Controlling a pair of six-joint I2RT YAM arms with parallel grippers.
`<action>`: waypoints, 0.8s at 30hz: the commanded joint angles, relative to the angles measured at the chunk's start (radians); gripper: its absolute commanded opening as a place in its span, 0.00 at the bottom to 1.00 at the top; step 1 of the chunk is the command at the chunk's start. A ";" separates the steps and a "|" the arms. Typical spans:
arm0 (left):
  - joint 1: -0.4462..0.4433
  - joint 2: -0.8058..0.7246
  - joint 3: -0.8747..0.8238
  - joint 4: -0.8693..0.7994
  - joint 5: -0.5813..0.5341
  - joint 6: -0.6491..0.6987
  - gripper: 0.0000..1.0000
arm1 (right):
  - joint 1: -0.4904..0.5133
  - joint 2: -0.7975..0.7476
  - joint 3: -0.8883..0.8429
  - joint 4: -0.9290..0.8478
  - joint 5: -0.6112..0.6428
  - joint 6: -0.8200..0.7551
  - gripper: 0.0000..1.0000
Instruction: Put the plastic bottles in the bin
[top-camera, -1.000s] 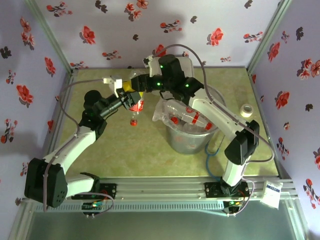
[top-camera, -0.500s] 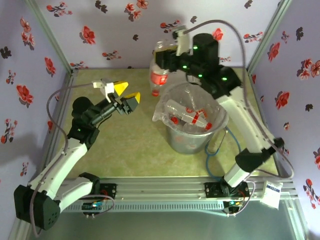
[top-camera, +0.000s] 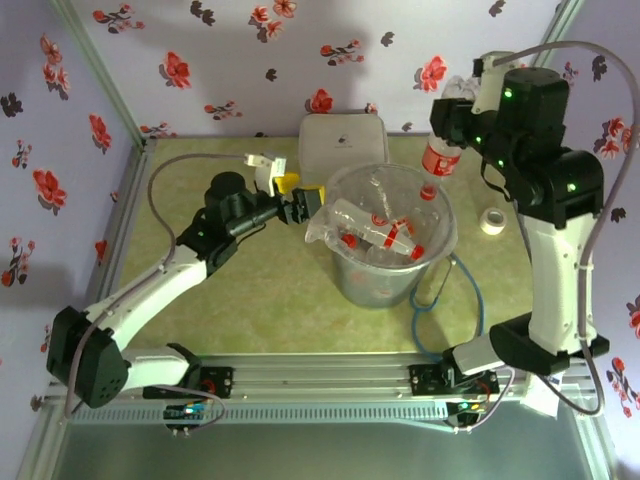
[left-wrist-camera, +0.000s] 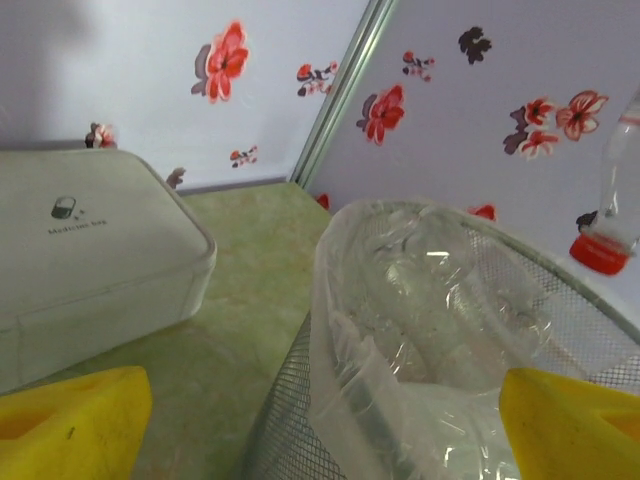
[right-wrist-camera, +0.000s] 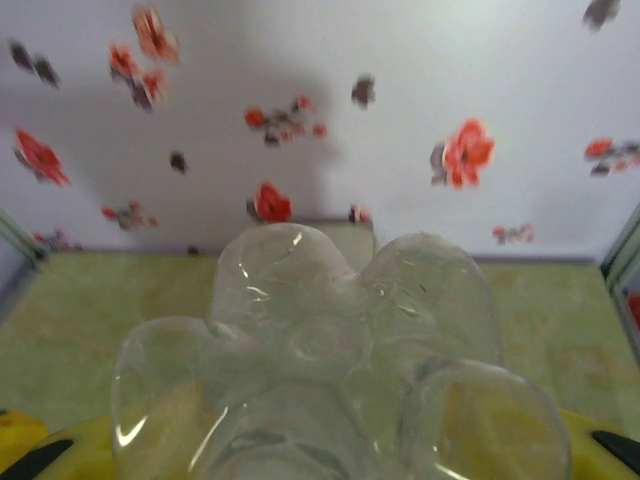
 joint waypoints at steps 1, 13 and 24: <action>-0.018 0.015 0.026 -0.010 -0.024 0.017 0.89 | -0.002 0.057 -0.050 -0.113 -0.066 -0.008 0.28; -0.045 0.070 0.030 0.017 -0.024 -0.007 0.87 | 0.014 0.093 -0.303 -0.101 -0.141 0.029 0.29; -0.047 0.093 0.049 0.025 -0.024 -0.011 0.86 | 0.059 0.141 -0.485 -0.077 -0.222 -0.088 0.36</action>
